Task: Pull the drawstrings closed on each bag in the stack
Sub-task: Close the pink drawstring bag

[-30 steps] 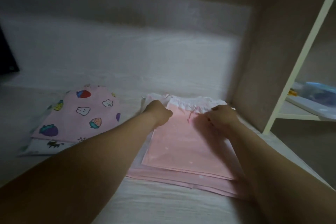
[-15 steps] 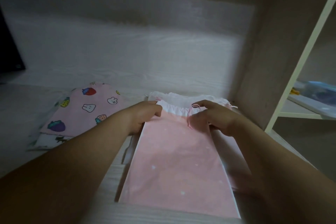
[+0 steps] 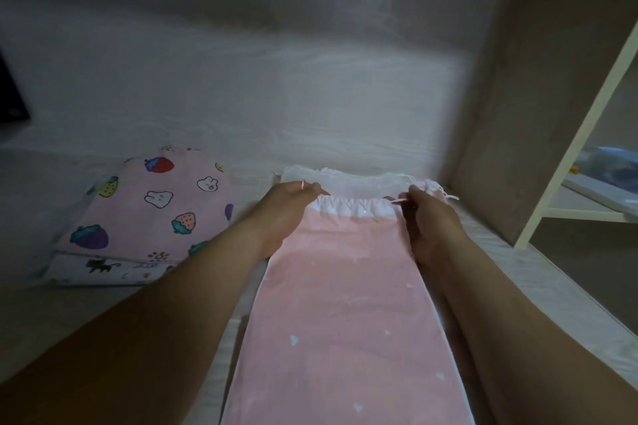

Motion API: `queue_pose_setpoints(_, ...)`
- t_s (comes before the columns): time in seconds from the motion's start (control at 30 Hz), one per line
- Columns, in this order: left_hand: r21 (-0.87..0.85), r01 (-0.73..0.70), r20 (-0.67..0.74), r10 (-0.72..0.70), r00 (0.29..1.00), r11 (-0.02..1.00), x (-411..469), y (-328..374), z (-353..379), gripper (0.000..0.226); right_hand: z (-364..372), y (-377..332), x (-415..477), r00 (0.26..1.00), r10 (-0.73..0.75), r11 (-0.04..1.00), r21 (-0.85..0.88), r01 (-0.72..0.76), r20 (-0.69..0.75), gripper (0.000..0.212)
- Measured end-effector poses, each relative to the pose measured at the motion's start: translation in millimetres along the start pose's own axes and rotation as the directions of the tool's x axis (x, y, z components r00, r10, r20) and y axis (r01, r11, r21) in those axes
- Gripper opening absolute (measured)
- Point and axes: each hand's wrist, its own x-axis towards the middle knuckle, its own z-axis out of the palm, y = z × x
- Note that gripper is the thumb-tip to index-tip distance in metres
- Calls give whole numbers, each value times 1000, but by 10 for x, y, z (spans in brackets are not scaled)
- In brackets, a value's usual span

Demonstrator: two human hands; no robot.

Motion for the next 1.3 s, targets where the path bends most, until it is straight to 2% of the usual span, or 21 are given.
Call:
queue_pose_setpoints(0.03, -5, 2, -5, -2, 1000, 1000, 2, -1, -11, 30, -31, -18, 8, 998, 63, 992, 114, -61, -9, 33)
queue_pose_setpoints(0.07, -10, 6, -12, -6, 1000, 1000, 10, 7, -12, 31, -57, -50, -8, 991, 126, 980, 148, -131, 43, 36)
queue_pose_setpoints(0.1, -25, 9, -19, -10, 1000, 1000, 18, 2, -15, 31, -82, -56, -10, 975, 191, 974, 102, -204, 116, 43)
queue_pose_setpoints(0.17, -40, 10, -30, -11, 999, 999, 22, -7, -15, 32, -133, -47, -17, 918, 291, 957, -99, -274, 268, 56)
queue_pose_setpoints(0.2, -44, 13, -31, -14, 999, 999, 21, -8, -19, 33, -136, -59, -49, 888, 305, 951, -158, -265, 345, 57)
queue_pose_setpoints(0.27, -46, 9, -31, -11, 999, 999, 7, 0, -17, 34, -106, -75, -99, 875, 286, 954, -204, -221, 391, 47)
queue_pose_setpoints(0.4, -42, 35, -17, -36, 999, 999, -61, 63, 4, 37, -54, -59, -174, 911, 154, 972, -225, -70, 383, 37)
queue_pose_setpoints(0.5, -75, 62, -19, -64, 998, 995, -85, 93, -18, 40, -24, -66, -221, 933, 106, 980, -194, -40, 343, 35)
queue_pose_setpoints(0.6, -62, 71, -39, -74, 997, 996, -69, 82, -59, 37, 3, -80, -245, 941, 155, 985, -116, -125, 301, 31)
queue_pose_setpoints(0.7, -144, 112, 9, -112, 994, 983, -61, 76, -96, 37, -14, -77, -205, 935, 189, 979, 14, -202, 300, 25)
queue_pose_setpoints(0.8, -204, 153, 23, -151, 988, 967, -26, 54, -118, 40, -42, -52, -147, 924, 206, 967, 75, -242, 323, 29)
queue_pose_setpoints(0.97, -448, 171, 38, -173, 984, 877, -77, 106, -76, 43, -72, -66, -118, 929, 212, 958, 123, -259, 303, 37)
queue_pose_setpoints(1.13, -534, 169, 21, -187, 982, 829, -117, 157, -61, 46, -135, -45, -34, 938, 197, 962, 128, -242, 286, 39)
queue_pose_setpoints(1.3, -618, 177, 27, -204, 979, 766, -128, 178, -49, 47, -137, -32, 10, 944, 194, 937, 236, -259, 265, 37)
